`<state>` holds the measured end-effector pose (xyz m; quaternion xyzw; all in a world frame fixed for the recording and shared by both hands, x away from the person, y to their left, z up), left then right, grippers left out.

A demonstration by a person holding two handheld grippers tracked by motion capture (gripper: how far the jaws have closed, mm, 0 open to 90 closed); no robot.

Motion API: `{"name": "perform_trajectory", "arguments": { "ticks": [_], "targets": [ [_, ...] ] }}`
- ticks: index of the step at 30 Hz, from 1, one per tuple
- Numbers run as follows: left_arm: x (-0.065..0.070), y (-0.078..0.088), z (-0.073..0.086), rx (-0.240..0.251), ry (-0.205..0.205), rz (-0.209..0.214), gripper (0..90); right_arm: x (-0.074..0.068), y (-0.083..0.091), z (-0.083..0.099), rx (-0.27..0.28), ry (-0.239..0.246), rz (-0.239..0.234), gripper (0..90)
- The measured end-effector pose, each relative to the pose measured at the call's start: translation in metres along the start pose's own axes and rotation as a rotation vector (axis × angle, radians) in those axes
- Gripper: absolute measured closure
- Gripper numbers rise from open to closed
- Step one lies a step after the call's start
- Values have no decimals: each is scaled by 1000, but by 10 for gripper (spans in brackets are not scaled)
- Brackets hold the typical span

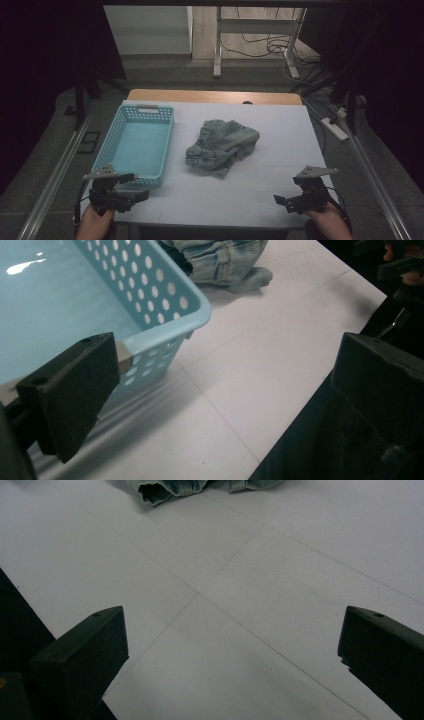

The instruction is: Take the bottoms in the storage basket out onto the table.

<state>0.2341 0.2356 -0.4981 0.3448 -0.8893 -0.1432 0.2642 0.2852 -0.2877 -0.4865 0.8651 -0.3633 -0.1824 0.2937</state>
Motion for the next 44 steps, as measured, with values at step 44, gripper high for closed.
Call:
{"name": "perform_trajectory", "arguments": {
  "ticks": [44],
  "targets": [
    [1,27,13,-61,-33,-120,0,0,1,-1,16,-1,-9,0]
  ]
}}
Point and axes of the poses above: each handheld gripper's, and its own axes: y roughly backward along the jaws, z roughly out of its underside, x roughly to its right, the point moved 3 cm from there along -y, roughly forward along the jaws, and after that the axes turned 7 degrees about x, right-handed, at the moved point
